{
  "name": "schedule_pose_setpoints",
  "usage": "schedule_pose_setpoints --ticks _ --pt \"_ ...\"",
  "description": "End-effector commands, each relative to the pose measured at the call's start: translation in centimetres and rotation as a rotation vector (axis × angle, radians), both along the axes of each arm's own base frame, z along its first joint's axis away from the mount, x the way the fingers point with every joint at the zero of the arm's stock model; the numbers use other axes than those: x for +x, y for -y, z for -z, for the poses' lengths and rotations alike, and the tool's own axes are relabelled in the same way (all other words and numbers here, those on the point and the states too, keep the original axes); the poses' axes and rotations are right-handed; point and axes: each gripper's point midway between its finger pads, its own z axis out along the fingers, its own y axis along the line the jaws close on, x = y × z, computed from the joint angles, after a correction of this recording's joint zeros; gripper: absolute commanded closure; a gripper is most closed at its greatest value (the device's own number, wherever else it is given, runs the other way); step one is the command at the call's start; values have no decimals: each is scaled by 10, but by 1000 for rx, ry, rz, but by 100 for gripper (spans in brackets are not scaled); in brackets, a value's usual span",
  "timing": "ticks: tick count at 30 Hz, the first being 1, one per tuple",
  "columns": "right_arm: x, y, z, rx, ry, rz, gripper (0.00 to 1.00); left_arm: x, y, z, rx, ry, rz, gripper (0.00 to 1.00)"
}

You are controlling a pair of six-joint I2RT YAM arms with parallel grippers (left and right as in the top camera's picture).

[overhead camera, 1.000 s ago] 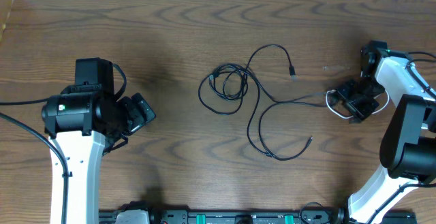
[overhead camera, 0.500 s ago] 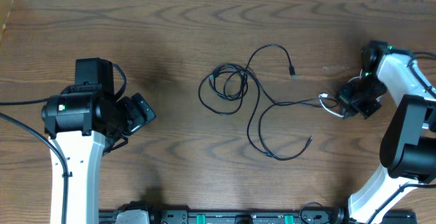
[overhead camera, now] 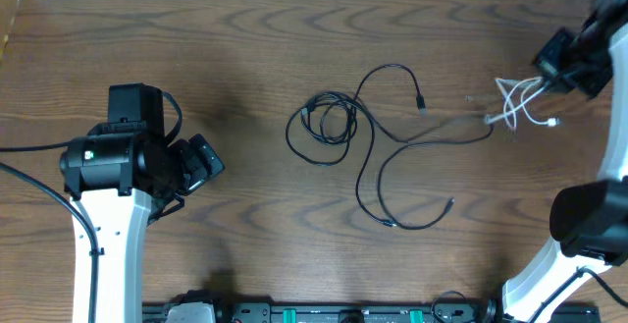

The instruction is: Untangle cables

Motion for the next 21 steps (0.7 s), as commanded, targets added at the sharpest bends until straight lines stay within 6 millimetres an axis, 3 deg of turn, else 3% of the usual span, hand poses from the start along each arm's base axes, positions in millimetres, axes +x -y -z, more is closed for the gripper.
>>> schedule_pose_setpoints --ticks 1,6,12,15,18,20,21 --pt "6 0 -43 -33 117 -50 99 -1 -1 0 0 -3 -12 1" --pt "11 -19 -88 40 271 -98 99 -1 -1 0 0 -3 -12 1" --pt "11 -108 -143 469 523 -484 99 -1 -1 0 0 -3 -12 1" --pt "5 -129 -160 598 583 -566 99 -1 -1 0 0 -3 -12 1" --pt "7 -124 -154 546 562 -550 99 -1 -1 0 0 -3 -12 1" --pt "12 -99 -132 385 473 -438 99 -1 -1 0 0 -3 -12 1" --pt "11 -77 -117 264 397 -325 99 -1 -1 0 0 -3 -12 0"
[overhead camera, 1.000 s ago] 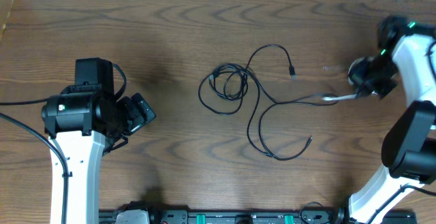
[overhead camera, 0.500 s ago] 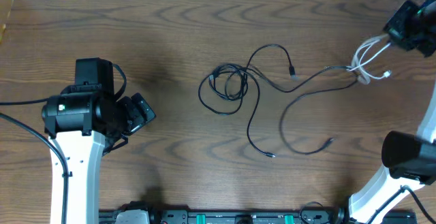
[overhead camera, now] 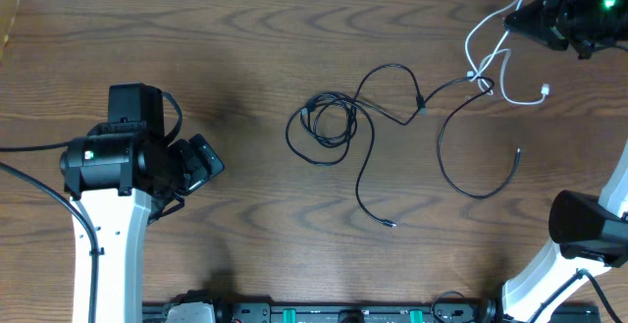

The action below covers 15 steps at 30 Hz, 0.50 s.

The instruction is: Untangle cables

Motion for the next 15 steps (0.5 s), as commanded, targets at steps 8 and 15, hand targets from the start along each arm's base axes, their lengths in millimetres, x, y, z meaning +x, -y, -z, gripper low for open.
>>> schedule_pose_setpoints --ticks 8,15 --pt "-20 -66 -30 130 106 -245 99 -1 -1 0 0 -4 -12 1" --pt "-12 -86 -33 98 152 -273 99 -1 -1 0 0 -4 -12 1"
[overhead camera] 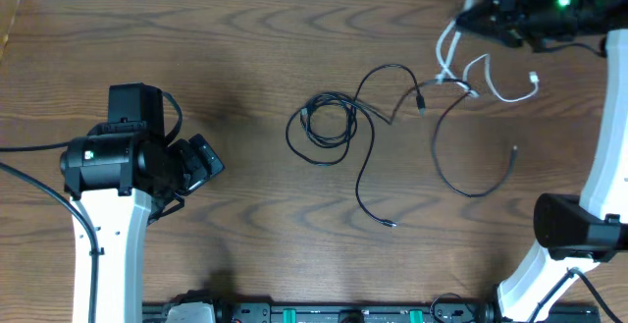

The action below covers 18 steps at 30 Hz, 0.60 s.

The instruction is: Untangle cables

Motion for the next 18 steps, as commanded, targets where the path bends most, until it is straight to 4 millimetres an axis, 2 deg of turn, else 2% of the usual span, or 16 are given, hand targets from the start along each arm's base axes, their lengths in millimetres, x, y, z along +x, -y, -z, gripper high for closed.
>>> schedule_pose_setpoints --ticks 1,3,4,5,7,10,11,13,15,17,18 --pt "7 14 8 -148 -4 121 98 -1 -1 0 0 -3 -12 1" --pt "14 48 33 -349 -93 340 99 -1 -1 0 0 -3 -12 1" --pt "12 55 38 -393 -130 401 99 -1 -1 0 0 -3 -12 1" --pt "10 51 39 -392 -141 396 99 -1 -1 0 0 -3 -12 1" --pt "0 15 29 -268 -121 231 99 -1 -1 0 0 -3 -12 1" --pt "-22 -42 -12 34 -14 -88 99 -1 -1 0 0 -3 -12 1" --pt "-27 -49 -21 93 2 -133 99 -1 -1 0 0 -3 -12 1" --pt "-32 -57 -34 173 10 -177 98 -1 -1 0 0 -3 -12 0" --pt "-29 -55 -32 160 0 -152 98 -1 -1 0 0 -3 -12 1" --pt "-15 -40 -13 41 -38 -32 98 -1 -1 0 0 -3 -12 1" --pt "-5 -25 1 -58 -66 70 98 -1 -1 0 0 -3 -12 1"
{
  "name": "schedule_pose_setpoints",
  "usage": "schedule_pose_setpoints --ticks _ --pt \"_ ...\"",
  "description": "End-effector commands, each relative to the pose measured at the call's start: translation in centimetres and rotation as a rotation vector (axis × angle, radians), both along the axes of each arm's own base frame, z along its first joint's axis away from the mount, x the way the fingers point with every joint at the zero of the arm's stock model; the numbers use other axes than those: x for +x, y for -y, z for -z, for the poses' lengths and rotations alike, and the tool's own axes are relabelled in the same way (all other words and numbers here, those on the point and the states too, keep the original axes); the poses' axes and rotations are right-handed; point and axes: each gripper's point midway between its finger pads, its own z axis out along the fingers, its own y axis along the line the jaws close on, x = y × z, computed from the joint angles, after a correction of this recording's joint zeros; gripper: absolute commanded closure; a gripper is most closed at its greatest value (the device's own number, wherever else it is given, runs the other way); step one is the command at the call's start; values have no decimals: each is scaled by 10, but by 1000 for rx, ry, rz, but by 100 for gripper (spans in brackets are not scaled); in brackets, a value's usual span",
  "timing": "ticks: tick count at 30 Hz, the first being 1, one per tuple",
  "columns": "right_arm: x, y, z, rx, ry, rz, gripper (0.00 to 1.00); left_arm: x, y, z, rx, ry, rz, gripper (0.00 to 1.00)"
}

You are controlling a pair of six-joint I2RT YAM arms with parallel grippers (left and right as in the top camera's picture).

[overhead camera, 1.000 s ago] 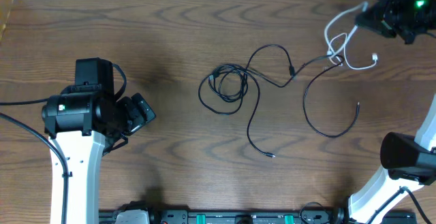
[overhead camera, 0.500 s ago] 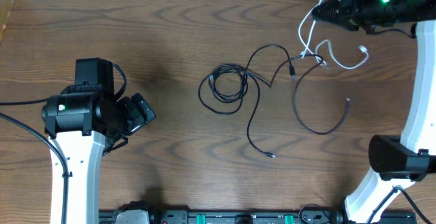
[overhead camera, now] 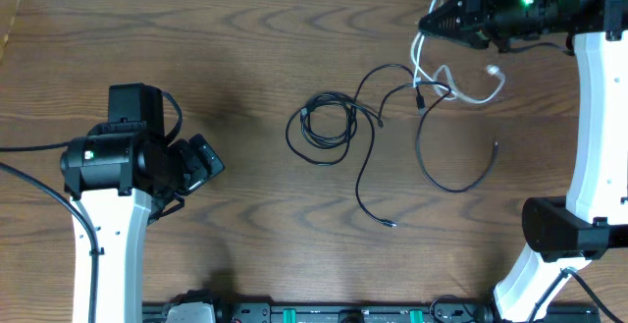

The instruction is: Untangle cables

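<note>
A white cable [overhead camera: 461,85] hangs in loops from my right gripper [overhead camera: 427,26], which is shut on it near the table's far right. A black cable [overhead camera: 446,171] is caught in the white one around the middle of the loops and curves down to a free end. A second black cable [overhead camera: 334,127] lies coiled at the table's centre, its tail running to a plug at the lower middle. My left gripper [overhead camera: 208,161] rests at the left, far from the cables; its jaws cannot be made out.
The wooden table [overhead camera: 245,244] fills the view. The left arm's base and cable [overhead camera: 98,166] stand at the left. A rail of equipment [overhead camera: 314,313] runs along the front edge. The right arm's base [overhead camera: 564,230] is at the lower right.
My right gripper has moved further left along the far edge with the white cable. The white loops and the snagged black cable have shifted left toward the central coil.
My right gripper was first low at the right edge, on the white cable lying on the table. Then it held the cable up at the far right, pulling one black cable out of the tangle. It has carried both leftward since; the left arm stayed still.
</note>
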Motion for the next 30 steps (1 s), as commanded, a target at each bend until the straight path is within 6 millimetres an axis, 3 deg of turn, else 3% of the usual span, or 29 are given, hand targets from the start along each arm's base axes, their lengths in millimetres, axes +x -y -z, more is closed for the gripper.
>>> schedule_pose_setpoints --ticks 1,4,5,7,10,12,16,19,21,27,30 --pt "15 38 20 -229 -32 237 98 -1 -1 0 0 -4 -12 1" --pt "22 90 45 -516 -75 477 99 -1 -1 0 0 -4 -12 1" --pt "19 92 48 -543 -86 485 99 -1 -1 0 0 -4 -12 1" --pt "11 70 46 -473 -87 366 99 -1 -1 0 0 -4 -12 1" --pt "-9 15 22 -214 -16 62 99 -1 -1 0 0 -4 -12 1" --pt "-22 -8 3 -61 -5 -52 98 -1 -1 0 0 -4 -12 0" --pt "-30 -17 -5 8 -21 -90 99 -1 -1 0 0 -4 -12 0" --pt "-18 2 20 -181 -43 24 99 -1 -1 0 0 -4 -12 1" --pt "-17 3 31 -269 -39 40 98 -1 -1 0 0 -4 -12 1" --pt "-32 -27 55 -433 23 -110 98 -1 -1 0 0 -4 -12 1" --pt "-47 -52 53 -380 16 -186 99 -1 -1 0 0 -4 -12 1"
